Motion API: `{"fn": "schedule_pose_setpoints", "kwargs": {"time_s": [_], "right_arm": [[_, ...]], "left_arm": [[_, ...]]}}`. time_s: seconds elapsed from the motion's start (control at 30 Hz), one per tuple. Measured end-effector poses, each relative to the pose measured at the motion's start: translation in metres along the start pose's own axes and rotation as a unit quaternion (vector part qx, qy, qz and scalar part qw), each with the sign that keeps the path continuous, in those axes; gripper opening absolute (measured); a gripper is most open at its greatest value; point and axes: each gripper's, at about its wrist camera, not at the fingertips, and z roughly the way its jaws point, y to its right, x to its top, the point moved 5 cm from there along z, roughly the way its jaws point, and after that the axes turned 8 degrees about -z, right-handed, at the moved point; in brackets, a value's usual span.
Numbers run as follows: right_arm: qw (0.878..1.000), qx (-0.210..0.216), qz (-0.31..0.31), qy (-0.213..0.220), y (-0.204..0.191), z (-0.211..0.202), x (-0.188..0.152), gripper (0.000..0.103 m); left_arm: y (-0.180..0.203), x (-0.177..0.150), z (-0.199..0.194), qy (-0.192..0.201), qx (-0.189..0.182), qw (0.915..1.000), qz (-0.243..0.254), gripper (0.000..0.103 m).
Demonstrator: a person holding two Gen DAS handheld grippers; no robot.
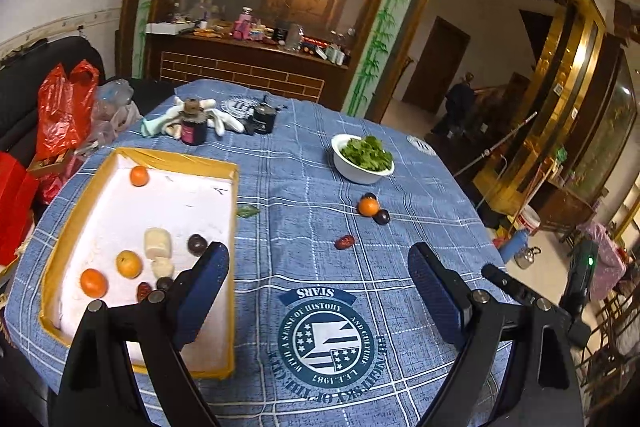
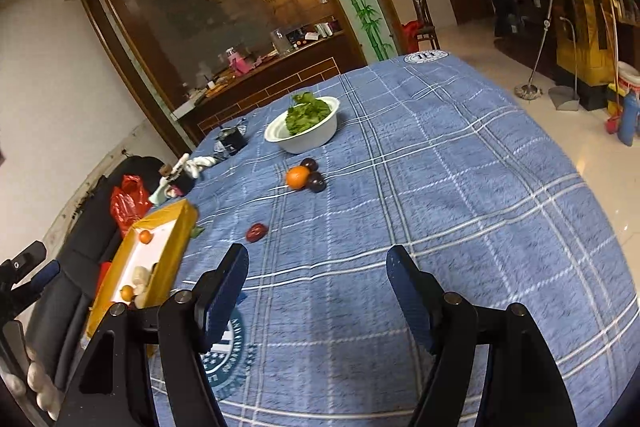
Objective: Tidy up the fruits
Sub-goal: 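Withdraw both tools from the tray back over the table, then grasp a red date with the left tool while the right tool grasps a dark plum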
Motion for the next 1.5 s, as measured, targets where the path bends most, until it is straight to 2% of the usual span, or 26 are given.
{"fn": "schedule_pose_setpoints", "kwargs": {"time_s": [0.17, 0.4, 0.53, 0.73, 0.9, 1.0, 1.07, 1.1, 1.17, 1.2, 1.27, 1.43, 1.5], "right_arm": [[0.998, -0.002, -0.044, -0.046, -0.005, 0.042, 0.014, 0.076], [0.991, 0.003, -0.081, -0.105, -0.014, 0.141, 0.039, 0.074], [0.988, -0.009, -0.103, -0.118, -0.017, 0.191, 0.052, 0.072], [0.986, -0.011, -0.111, -0.125, -0.013, 0.224, 0.056, 0.072], [0.983, -0.011, -0.121, -0.139, -0.013, 0.236, 0.050, 0.071], [0.984, -0.002, -0.115, -0.135, -0.011, 0.235, 0.052, 0.066], [0.984, 0.000, -0.112, -0.136, -0.009, 0.235, 0.051, 0.061], [0.985, 0.002, -0.110, -0.135, -0.009, 0.235, 0.052, 0.061], [0.985, 0.003, -0.110, -0.134, -0.008, 0.235, 0.051, 0.060], [0.985, 0.003, -0.111, -0.134, -0.008, 0.235, 0.051, 0.060], [0.985, 0.002, -0.112, -0.135, -0.009, 0.235, 0.051, 0.059], [0.983, -0.004, -0.121, -0.137, -0.012, 0.236, 0.051, 0.059], [0.982, -0.009, -0.128, -0.138, -0.014, 0.236, 0.050, 0.058]], "left_arm": [[-0.002, -0.008, 0.033, -0.033, 0.001, 0.9994, -0.001, 0.090], [-0.001, -0.015, 0.088, -0.072, 0.017, 0.9970, 0.023, 0.090], [0.005, -0.018, 0.120, -0.091, 0.022, 0.9941, 0.056, 0.077], [0.016, -0.025, 0.172, -0.129, 0.020, 0.9886, 0.075, 0.076], [0.032, -0.037, 0.223, -0.166, 0.022, 0.9794, 0.112, 0.076], [0.031, -0.039, 0.247, -0.187, 0.024, 0.9766, 0.104, 0.076], [0.033, -0.038, 0.253, -0.184, 0.014, 0.9778, 0.099, 0.076], [0.034, -0.038, 0.254, -0.181, 0.011, 0.9784, 0.100, 0.074], [0.037, -0.040, 0.259, -0.177, 0.008, 0.9785, 0.106, 0.057], [0.036, -0.042, 0.261, -0.176, 0.012, 0.9782, 0.110, 0.054], [0.039, -0.041, 0.261, -0.163, 0.015, 0.9781, 0.128, 0.041], [0.037, -0.041, 0.261, -0.160, 0.009, 0.9787, 0.128, 0.040], [0.039, -0.043, 0.260, -0.162, 0.003, 0.9774, 0.136, 0.029]]}}
